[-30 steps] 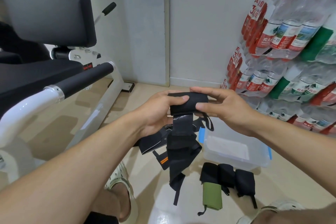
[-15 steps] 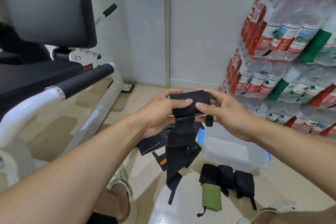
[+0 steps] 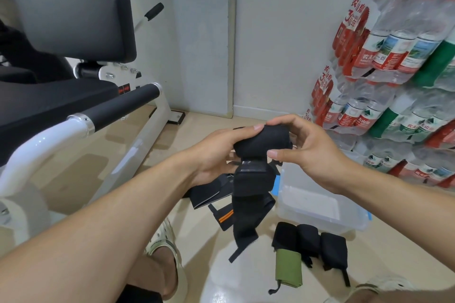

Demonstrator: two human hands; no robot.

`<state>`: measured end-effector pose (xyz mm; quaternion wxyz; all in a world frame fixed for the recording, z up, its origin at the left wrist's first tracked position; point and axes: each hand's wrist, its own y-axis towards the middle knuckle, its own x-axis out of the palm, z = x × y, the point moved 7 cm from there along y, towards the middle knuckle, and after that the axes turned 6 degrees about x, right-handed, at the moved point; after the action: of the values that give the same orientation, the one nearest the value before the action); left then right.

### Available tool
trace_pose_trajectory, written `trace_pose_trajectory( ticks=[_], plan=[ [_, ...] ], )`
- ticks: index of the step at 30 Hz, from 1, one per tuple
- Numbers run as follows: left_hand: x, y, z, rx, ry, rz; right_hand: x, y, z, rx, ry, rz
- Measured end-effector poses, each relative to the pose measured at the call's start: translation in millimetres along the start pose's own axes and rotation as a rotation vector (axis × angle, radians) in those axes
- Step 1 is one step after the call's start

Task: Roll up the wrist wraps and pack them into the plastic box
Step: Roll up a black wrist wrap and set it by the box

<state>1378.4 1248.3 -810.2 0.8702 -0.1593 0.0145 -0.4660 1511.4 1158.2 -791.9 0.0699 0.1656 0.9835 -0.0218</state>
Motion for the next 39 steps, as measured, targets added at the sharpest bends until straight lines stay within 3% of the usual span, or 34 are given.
trace_pose_trajectory(
  ticks=[8,18,28,33,36,39],
  plan=[
    [5,-3,1,0.004,-0.114,-0.005,-1,-3,-8,-0.092,-0.061,0.069],
    [8,-2,-6,0.014,-0.225,0.116,31,-4,11,0.126,-0.257,-0.01],
    [21,-7,-12,-0.029,-0.385,0.097,27,-2,24,0.202,0.075,-0.073],
    [22,-5,-6,0.044,-0.338,0.108,20,-7,8,0.075,-0.262,-0.089],
    [20,-1,-2,0.09,-0.27,0.137,6,-6,-10,-0.074,-0.557,0.012],
    [16,2,1,0.149,-0.108,0.162,-2,-6,-17,-0.151,-0.56,0.024]
  ],
)
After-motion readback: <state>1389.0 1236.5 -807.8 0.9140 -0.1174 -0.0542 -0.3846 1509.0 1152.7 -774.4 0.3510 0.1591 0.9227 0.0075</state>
